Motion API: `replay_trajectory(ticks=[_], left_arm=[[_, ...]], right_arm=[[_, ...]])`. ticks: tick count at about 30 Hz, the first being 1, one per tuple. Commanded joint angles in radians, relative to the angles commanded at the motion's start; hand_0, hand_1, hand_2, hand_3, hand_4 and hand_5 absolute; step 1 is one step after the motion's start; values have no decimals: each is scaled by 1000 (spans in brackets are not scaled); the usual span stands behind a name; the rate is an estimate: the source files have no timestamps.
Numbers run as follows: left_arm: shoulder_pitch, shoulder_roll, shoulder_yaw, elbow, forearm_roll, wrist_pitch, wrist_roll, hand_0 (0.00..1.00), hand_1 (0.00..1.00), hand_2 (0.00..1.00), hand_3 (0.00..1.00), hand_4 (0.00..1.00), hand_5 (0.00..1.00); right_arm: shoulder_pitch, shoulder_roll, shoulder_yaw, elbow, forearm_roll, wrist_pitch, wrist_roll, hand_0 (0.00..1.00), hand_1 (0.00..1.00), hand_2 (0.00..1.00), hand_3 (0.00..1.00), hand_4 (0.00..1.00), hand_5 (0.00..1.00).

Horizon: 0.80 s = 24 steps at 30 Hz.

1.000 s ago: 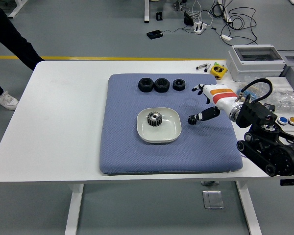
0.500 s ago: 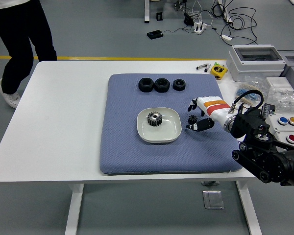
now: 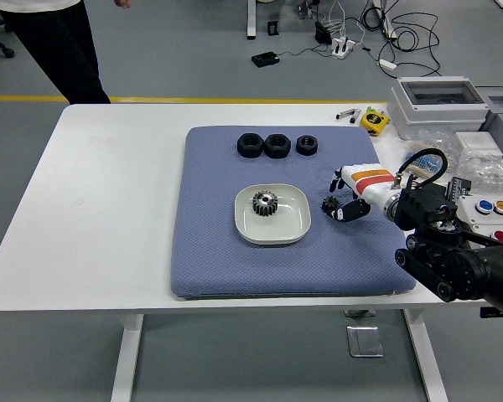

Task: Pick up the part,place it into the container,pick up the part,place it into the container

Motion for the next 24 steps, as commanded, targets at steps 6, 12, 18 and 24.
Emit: replay_trajectory(ticks=[6,12,18,24], left_arm=[[-2,0,-1,0,1,0,1,531,553,658,594,585,560],[-4,1,-1,0,4,-1,2,531,552,658,594,584,558],[-5,1,-1,-1,4,0,1,531,552,658,593,585,558],[-8,1,-2,-1,7,0,2,532,554,659,593,585,558]], right_arm=[[-4,0,-5,5,-2,1,4,187,375,612,584,836,375],[-4,1,-23,3,8,1,8,185,372,610,581,835,383],[-6,1,-36,4,12,-5,15,160,363,581,565,820,392],[-8,2,-44,-4,18,-15,8,96,327,522,529,767,403]])
